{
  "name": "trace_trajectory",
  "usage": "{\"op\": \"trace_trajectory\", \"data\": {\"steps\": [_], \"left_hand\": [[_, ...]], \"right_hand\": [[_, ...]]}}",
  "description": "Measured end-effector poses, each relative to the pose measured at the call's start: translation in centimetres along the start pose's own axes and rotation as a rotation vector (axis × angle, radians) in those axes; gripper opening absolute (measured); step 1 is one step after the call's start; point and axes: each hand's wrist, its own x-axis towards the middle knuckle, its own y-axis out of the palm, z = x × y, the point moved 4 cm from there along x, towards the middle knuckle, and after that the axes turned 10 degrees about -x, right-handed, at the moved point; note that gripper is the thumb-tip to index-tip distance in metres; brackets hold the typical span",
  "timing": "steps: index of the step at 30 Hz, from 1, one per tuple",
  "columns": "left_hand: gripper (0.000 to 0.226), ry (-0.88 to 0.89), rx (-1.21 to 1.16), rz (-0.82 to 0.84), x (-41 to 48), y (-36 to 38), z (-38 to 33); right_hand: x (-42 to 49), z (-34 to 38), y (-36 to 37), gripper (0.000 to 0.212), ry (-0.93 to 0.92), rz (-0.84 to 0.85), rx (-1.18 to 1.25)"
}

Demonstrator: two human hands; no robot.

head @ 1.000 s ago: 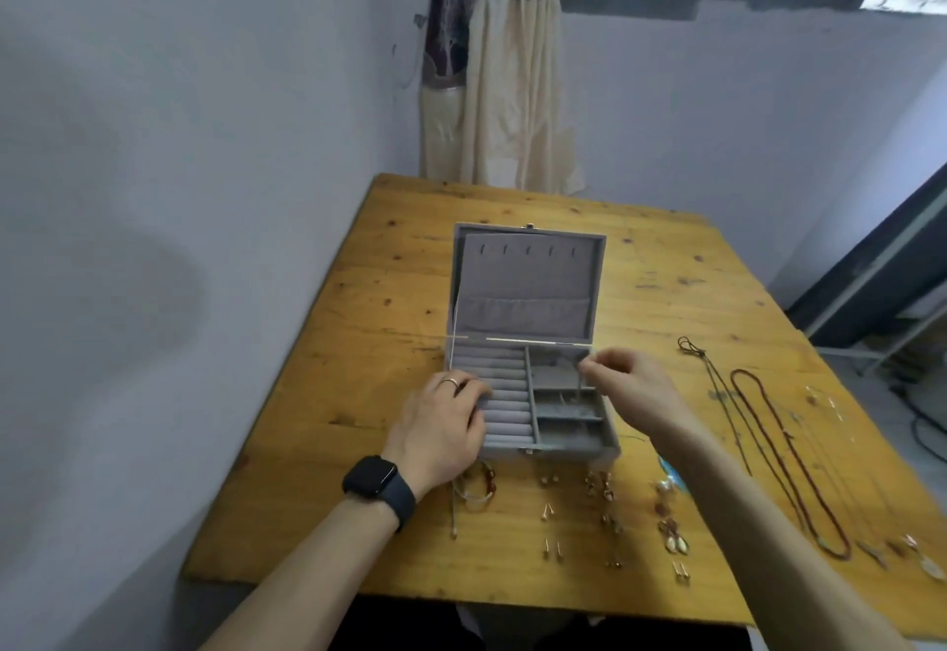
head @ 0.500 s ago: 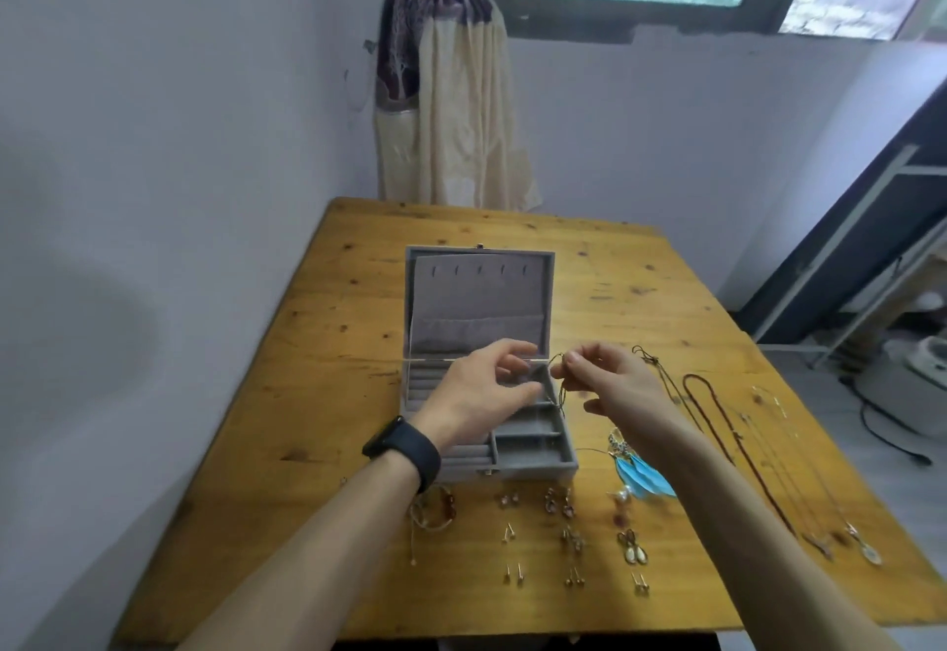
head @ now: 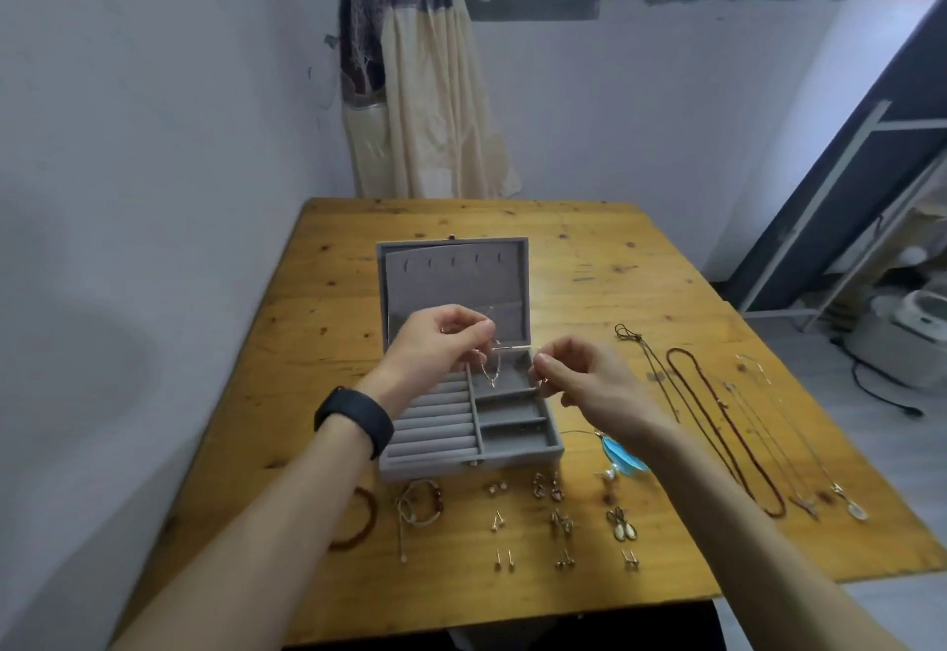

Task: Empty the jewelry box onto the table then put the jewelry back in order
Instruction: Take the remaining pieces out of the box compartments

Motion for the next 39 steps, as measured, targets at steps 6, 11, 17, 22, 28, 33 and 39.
{"op": "trace_trajectory", "data": {"steps": [6,11,17,22,28,33,39], "left_hand": [[0.017,-0.074,-0.085,-0.038,-0.2,-2.5,-0.5],[0.02,-0.162,-0.158,-0.011,-0.9,-2.5,0.4],[0.043,-0.168,-0.006,-0.005,-2.0,-0.6,2.4],[0.039,-0.147,-0.004,0.12,-2.6,1.2,3.0],[0.044,-0.126,0.0,0.16,-3.2,1.6,2.5],[0.035,-0.115,-0.076,0.156,-4.2,1.2,1.9],[0.028,-0.087,-0.014,0.033,-5.2,-1.9,1.7]], "right_hand": [[0.2,-0.8,0.7,0.011,0.024,-0.089,-0.001],[0.0,0.1,0.8,0.008,-0.009,-0.101,0.039],[-0.6,1.1,0.5,0.017,-0.038,-0.058,0.127],[-1.0,1.3,0.4,0.018,-0.054,-0.005,0.122],[-1.3,1.4,0.7,0.019,-0.044,0.076,0.171],[-1.3,2.0,1.7,0.019,-0.05,0.121,0.22],[-1.5,2.4,2.6,0.024,-0.056,0.202,0.175]]}}
